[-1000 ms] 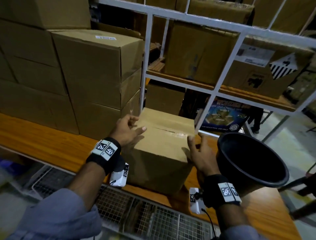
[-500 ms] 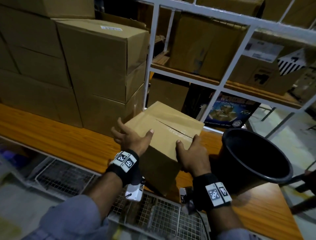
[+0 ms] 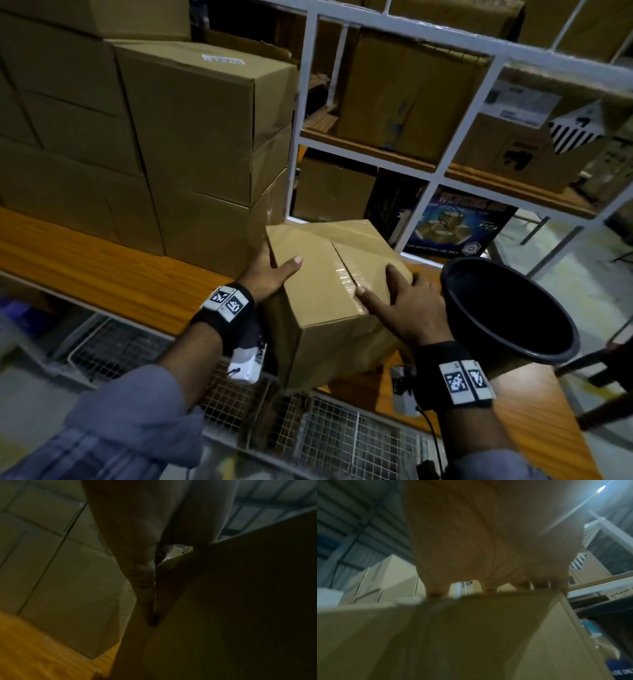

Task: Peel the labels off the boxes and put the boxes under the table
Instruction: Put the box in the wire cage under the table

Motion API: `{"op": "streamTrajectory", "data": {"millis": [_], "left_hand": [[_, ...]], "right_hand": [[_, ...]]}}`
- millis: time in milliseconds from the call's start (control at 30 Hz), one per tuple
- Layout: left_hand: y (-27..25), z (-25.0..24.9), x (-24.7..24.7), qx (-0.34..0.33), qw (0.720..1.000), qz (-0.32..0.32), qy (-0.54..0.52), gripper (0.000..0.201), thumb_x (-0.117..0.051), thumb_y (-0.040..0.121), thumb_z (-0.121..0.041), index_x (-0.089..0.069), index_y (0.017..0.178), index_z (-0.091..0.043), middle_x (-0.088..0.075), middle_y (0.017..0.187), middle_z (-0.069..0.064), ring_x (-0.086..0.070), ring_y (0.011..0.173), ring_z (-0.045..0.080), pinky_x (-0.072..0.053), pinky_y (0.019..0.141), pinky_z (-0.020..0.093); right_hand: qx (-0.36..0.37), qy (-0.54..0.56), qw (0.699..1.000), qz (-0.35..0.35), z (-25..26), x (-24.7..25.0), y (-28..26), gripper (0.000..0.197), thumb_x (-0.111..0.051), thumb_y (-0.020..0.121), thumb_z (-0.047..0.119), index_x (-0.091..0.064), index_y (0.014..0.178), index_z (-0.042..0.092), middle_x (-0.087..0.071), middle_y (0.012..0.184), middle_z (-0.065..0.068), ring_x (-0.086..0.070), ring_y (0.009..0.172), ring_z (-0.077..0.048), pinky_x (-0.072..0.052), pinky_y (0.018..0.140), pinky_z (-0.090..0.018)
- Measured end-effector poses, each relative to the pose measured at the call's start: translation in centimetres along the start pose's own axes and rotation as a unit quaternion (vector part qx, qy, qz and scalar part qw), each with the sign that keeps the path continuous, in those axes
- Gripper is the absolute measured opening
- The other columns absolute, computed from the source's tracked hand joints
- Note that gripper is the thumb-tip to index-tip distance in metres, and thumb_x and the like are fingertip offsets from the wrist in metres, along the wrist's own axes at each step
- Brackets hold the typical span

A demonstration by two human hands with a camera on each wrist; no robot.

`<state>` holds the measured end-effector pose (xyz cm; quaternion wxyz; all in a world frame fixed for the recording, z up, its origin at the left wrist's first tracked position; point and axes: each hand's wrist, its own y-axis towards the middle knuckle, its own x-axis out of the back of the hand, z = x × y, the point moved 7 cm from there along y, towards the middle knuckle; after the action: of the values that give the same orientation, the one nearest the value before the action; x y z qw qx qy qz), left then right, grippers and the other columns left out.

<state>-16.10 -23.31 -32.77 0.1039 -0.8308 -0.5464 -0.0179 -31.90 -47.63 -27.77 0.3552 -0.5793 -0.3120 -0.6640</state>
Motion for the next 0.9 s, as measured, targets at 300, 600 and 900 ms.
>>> {"op": "streamTrajectory", "data": {"millis": [300, 600, 900], "left_hand": [[-2.5, -0.3, -0.4, -0.036, 0.991, 0.107, 0.076, 0.111, -0.082, 0.072, -0.069, -0.013, 0.158, -0.054, -0.063, 0.135, -0.013, -0.061, 0.124, 0.013, -0.049, 0.109, 0.048], [-1.9, -0.7, -0.5, -0.036, 0.985, 0.141, 0.094, 0.102, -0.077, 0.085, -0.051, -0.013, 0.164, -0.040, -0.047, 0.142, -0.018, -0.052, 0.129, 0.006, -0.046, 0.095, 0.019], [-2.3, 0.1, -0.6, -0.013, 0.982, 0.175, 0.073, 0.119, -0.088, 0.071, -0.053, -0.008, 0.160, -0.054, -0.047, 0.143, -0.007, -0.053, 0.127, 0.018, -0.048, 0.108, 0.050]], "right_hand": [[0.017, 0.007, 0.998, 0.053, -1.2, -0.5, 0.3, 0.110, -0.016, 0.075, 0.103, -0.005, 0.165, 0.040, -0.071, 0.127, -0.010, -0.068, 0.109, -0.032, -0.055, 0.094, -0.044], [0.003, 0.291, 0.952, 0.092, -1.5, -1.3, -0.6, 0.113, -0.064, 0.071, 0.091, -0.007, 0.162, 0.054, -0.036, 0.166, 0.001, -0.051, 0.135, -0.027, -0.042, 0.101, -0.036], [-0.022, 0.291, 0.955, 0.055, -1.5, -1.2, -2.5, 0.103, -0.060, 0.075, 0.089, -0.013, 0.160, 0.057, -0.041, 0.164, 0.002, -0.054, 0.126, -0.021, -0.042, 0.099, -0.035]]}}
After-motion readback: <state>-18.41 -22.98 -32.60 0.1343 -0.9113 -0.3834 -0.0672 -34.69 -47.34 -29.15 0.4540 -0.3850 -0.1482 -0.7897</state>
